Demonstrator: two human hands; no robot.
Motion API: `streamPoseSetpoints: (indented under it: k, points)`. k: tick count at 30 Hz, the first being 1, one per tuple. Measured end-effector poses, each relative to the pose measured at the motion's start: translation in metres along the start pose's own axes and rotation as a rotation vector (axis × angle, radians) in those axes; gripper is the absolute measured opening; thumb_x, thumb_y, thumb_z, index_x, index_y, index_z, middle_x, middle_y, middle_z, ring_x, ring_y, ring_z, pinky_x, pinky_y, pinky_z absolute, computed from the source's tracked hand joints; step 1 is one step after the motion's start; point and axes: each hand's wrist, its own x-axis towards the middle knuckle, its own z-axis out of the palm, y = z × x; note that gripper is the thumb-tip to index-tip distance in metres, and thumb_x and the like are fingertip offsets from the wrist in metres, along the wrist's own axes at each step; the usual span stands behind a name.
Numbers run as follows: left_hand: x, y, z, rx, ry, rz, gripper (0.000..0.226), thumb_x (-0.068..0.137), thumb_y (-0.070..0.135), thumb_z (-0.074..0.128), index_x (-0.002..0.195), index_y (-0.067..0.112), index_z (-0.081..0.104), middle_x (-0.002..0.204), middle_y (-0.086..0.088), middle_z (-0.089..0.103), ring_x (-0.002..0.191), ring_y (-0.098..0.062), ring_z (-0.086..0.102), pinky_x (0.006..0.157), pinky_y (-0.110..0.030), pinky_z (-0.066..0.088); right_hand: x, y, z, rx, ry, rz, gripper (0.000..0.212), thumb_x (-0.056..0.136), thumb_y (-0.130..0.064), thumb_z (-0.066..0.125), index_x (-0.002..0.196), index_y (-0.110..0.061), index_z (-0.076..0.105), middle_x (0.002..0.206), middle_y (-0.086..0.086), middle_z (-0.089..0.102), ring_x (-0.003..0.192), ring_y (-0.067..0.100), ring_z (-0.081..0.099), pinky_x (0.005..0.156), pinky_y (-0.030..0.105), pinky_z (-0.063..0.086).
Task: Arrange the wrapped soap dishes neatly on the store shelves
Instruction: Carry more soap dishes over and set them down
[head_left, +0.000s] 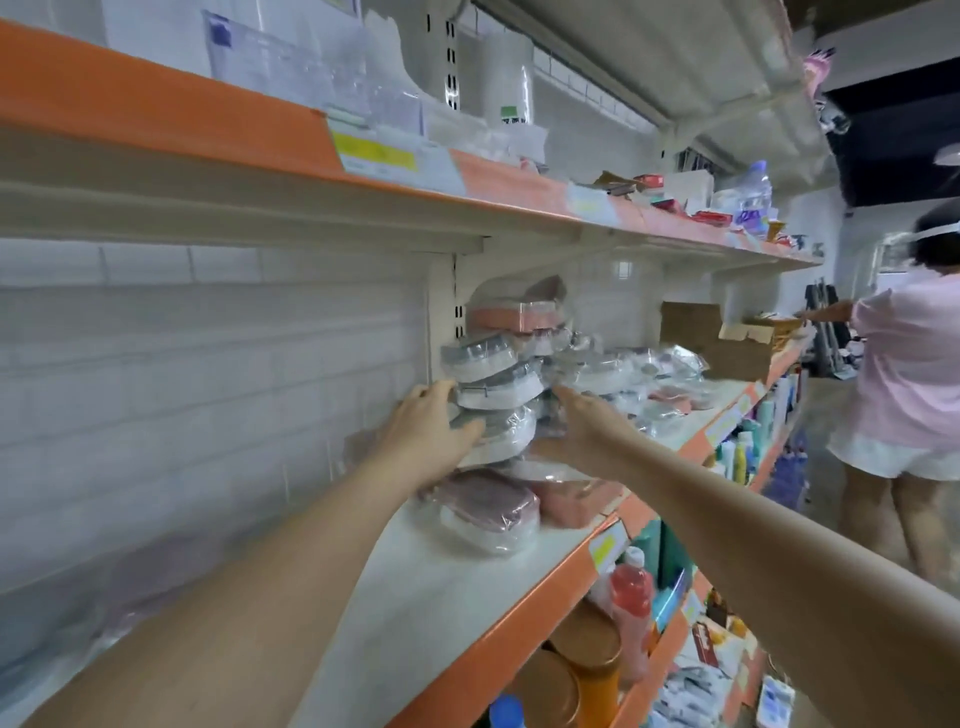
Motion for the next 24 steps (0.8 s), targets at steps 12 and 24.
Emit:
streamPoseSetpoints:
  k: [12,24]
  points:
    - [0.179,0.042,0.056,-0.148,0.11,-0.303,0.075,0.081,0.06,0.056,0.143,0.03,0.026,0.143,-0.006,0.025,0.129,-0.033,0.039,0.094,-0.035,0.041,0.175,0.039,0.05,0.193,0.049,-0.191,0.124,0.064,-0.057,0.076,0.148,-0.013,-0.005,0.15,0.011,0.017,0.14,0.03,0.011,0.109,0.048,0.029]
    - [0.193,0.025,0.065,-0.273,0.36,-0.448,0.057,0.076,0.049,0.063,0.128,0.03,0.048,0.127,-0.003,0.051,0.094,-0.018,0.049,0.077,-0.026,0.038,0.194,0.054,0.058,0.465,0.024,-0.207,0.101,0.071,-0.043,0.072,0.145,-0.012,0.012,0.134,0.016,0.035,0.126,0.034,0.037,0.102,0.046,0.038]
